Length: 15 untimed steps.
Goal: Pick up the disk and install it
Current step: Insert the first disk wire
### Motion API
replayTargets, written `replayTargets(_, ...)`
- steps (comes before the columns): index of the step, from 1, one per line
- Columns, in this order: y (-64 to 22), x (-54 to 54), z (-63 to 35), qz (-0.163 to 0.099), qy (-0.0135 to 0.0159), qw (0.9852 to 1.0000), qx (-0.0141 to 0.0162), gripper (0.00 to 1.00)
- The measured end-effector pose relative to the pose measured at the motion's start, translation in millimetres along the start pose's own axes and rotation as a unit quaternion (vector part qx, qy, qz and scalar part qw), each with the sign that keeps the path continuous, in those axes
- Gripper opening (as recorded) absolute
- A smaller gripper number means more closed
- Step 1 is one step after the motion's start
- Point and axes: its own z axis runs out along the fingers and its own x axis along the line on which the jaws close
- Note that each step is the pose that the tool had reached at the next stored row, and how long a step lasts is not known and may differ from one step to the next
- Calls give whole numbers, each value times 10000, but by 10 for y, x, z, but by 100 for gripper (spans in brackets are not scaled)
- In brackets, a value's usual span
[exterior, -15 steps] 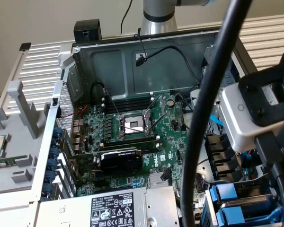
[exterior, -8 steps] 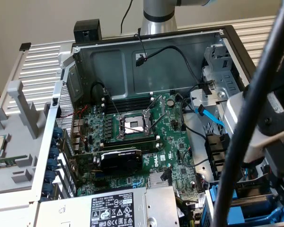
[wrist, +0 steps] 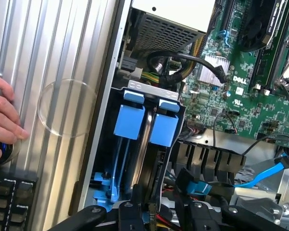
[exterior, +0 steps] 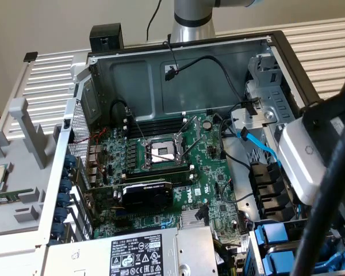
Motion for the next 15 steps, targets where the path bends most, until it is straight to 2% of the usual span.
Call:
replayTargets(4, -6, 34, 8, -12, -56, 10000, 3, 40)
replayTargets(9, -19, 76, 16, -9, -148, 9999, -14, 40)
replayTargets(12, -21, 81, 15, -10, -170, 9998, -36, 40)
replayTargets(15, -22, 81, 15, -13, -172, 9998, -38, 40)
